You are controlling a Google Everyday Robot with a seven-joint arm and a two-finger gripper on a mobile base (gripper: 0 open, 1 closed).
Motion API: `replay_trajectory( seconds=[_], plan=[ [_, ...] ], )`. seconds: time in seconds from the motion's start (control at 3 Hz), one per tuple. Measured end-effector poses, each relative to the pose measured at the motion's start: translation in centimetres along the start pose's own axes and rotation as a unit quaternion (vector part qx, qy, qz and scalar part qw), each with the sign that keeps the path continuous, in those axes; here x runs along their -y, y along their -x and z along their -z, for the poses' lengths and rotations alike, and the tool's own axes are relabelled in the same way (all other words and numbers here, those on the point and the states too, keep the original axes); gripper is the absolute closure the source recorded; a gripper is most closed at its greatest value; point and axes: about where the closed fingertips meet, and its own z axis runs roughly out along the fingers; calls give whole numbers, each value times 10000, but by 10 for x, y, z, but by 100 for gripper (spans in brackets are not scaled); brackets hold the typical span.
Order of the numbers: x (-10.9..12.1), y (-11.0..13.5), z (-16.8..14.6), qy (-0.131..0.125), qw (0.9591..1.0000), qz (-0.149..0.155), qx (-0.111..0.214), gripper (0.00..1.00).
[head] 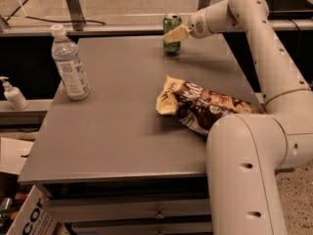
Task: Pick green can
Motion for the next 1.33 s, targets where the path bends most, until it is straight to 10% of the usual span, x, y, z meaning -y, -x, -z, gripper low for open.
replay_trajectory(
  seconds=[1.0, 1.33],
  plan=[
    [-109, 54, 65, 1215, 9918, 370, 102, 100],
    [-109, 54, 65, 1216, 9918, 370, 102, 100]
  ],
)
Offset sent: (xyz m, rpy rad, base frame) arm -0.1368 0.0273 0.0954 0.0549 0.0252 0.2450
